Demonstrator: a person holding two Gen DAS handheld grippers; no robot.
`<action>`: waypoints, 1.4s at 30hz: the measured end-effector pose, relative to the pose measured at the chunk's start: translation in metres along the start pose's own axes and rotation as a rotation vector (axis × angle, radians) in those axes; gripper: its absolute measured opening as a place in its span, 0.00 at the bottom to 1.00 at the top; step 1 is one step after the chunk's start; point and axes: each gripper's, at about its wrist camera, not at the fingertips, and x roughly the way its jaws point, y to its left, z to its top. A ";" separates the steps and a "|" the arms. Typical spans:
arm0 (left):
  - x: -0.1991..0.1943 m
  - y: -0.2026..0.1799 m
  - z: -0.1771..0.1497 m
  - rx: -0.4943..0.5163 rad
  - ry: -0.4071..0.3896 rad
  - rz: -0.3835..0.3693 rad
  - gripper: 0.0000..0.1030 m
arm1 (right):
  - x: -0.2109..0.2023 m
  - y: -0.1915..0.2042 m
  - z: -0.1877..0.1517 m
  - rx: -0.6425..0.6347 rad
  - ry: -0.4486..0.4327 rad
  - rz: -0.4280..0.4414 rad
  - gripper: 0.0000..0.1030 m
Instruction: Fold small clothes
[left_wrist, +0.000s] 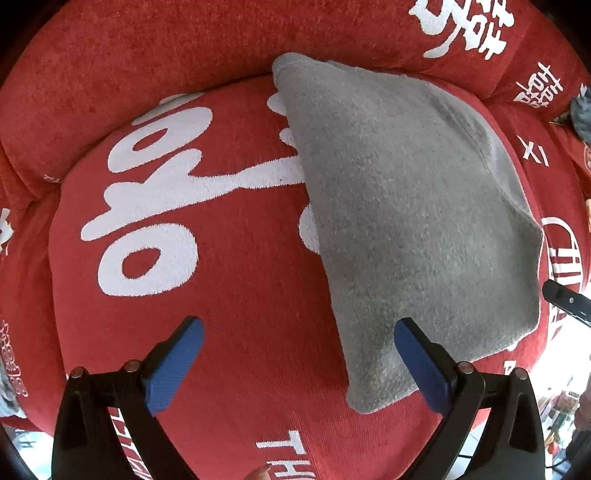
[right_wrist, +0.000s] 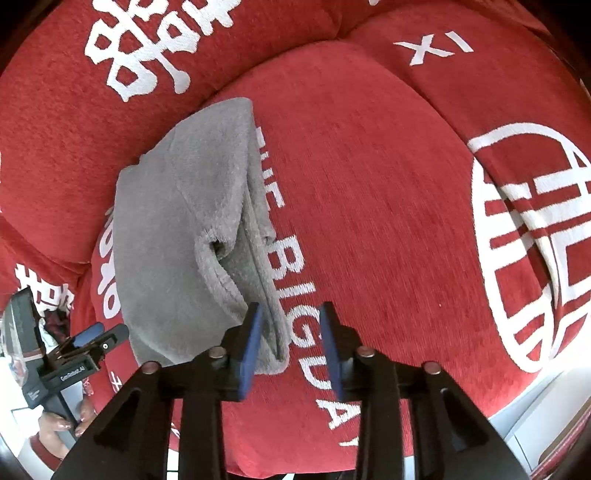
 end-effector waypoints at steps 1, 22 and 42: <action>0.000 0.000 0.001 0.000 0.001 0.004 1.00 | 0.000 0.000 0.000 -0.002 0.000 0.000 0.35; 0.004 0.020 0.063 -0.139 -0.058 0.017 1.00 | 0.031 0.014 0.089 0.005 -0.030 0.173 0.35; 0.020 0.002 0.087 -0.162 -0.046 -0.019 1.00 | 0.042 0.007 0.107 -0.080 0.001 0.167 0.14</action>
